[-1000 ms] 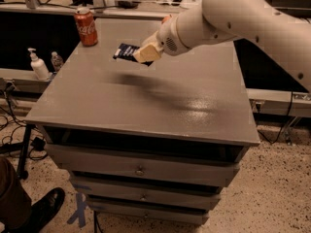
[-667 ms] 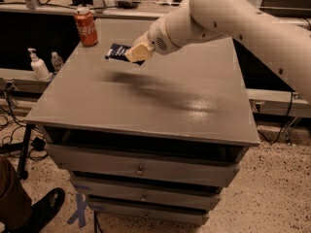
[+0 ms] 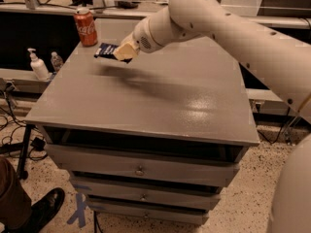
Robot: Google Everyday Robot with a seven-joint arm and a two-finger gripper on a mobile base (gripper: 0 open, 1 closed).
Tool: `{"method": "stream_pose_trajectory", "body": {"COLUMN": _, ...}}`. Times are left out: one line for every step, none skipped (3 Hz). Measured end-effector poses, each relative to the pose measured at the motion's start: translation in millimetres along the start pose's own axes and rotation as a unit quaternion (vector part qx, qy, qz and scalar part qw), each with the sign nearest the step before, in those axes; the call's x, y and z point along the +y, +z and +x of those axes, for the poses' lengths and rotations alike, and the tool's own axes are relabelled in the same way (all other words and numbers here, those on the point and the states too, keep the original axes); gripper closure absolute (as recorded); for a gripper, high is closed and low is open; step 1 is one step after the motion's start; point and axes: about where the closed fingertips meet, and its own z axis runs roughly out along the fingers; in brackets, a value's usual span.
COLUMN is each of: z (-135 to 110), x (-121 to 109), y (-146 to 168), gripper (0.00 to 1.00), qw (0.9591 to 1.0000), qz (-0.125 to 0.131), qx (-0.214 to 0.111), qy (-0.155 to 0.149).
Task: Move rxbar blueberry near coke can
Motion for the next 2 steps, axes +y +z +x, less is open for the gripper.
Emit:
{"method": "stream_pose_trajectory", "body": {"z": -4, "x": -10, "y": 31, "gripper": 1.00, "qw": 1.0000, "qz": -0.001, "qx": 0.001, "qy": 0.000}}
{"method": "stream_pose_trajectory", "body": {"z": -8, "x": -28, "y": 60, "gripper": 1.00, "qw": 1.0000, "qz": 0.005, "qx": 0.007, "qy": 0.005}}
